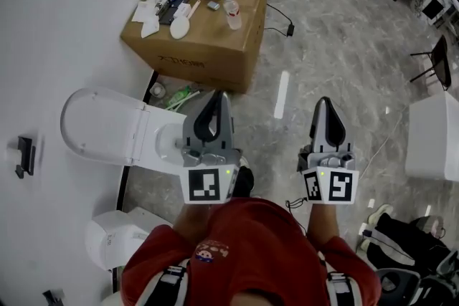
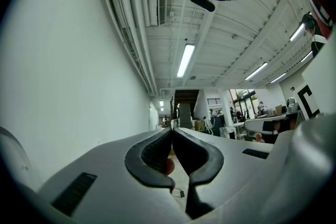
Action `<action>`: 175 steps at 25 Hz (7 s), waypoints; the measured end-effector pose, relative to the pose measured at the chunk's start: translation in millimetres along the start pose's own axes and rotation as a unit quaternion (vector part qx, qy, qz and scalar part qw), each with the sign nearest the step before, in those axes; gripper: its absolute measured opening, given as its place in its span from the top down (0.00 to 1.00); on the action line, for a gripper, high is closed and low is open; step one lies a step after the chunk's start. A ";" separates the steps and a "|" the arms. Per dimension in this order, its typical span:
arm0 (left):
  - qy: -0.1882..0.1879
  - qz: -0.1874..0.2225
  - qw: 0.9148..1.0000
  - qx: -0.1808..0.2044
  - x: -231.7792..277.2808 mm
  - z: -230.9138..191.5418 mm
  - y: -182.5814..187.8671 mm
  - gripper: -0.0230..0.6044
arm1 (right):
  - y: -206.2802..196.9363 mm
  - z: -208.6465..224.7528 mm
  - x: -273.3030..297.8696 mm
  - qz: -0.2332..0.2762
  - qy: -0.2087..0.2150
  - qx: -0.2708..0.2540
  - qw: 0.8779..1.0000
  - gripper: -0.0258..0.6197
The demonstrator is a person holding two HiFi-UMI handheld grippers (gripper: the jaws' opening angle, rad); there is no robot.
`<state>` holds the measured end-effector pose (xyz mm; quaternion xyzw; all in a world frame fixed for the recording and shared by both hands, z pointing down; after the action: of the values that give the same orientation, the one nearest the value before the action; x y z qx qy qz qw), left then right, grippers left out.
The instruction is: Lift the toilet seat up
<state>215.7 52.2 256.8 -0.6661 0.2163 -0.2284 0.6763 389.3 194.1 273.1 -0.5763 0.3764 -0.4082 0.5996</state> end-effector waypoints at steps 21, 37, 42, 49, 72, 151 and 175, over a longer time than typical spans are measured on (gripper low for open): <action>0.141 0.001 0.990 -0.021 30.3 -165.9 6.7 0.93 | 11.0 -123.8 179.4 -0.013 0.155 -0.008 0.988 0.94; 0.315 0.008 0.949 -0.007 -10.4 -224.9 15.6 0.93 | 9.6 -213.5 252.4 -0.010 0.330 0.012 0.944 0.94; 0.381 -0.005 0.924 0.024 -20.7 -238.7 22.9 0.93 | 15.7 -245.4 282.3 -0.007 0.398 0.025 0.917 0.94; 0.464 -0.008 0.885 0.028 -18.3 -240.1 30.4 0.93 | 14.5 -270.0 317.0 -0.015 0.477 0.035 0.878 0.94; 0.642 -0.056 0.764 0.018 -52.6 -212.8 16.5 0.93 | -18.0 -330.2 343.7 -0.077 0.633 0.042 0.769 0.94; 0.744 -0.037 0.664 -0.060 -308.9 -205.2 -108.7 0.93 | -349.0 -494.2 102.6 -0.286 0.774 -0.342 0.450 0.94; 0.770 -0.077 0.629 -0.067 -323.4 -168.9 -148.7 0.93 | -429.7 -465.9 55.6 -0.288 0.760 -0.465 0.351 0.94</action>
<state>-147.6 108.6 398.5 -0.3055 0.6215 -0.6941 0.1965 -42.8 -37.2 678.9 -0.2790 0.6116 -0.5792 -0.4611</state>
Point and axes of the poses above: the fingertips, and each gripper's own axes: x forward along the fingers, z to its right, y out of its top, the point moved 5 cm from there along -x, backward along the fingers, and after that the axes turned 10 degrees about -z, right-handed, at the moved point
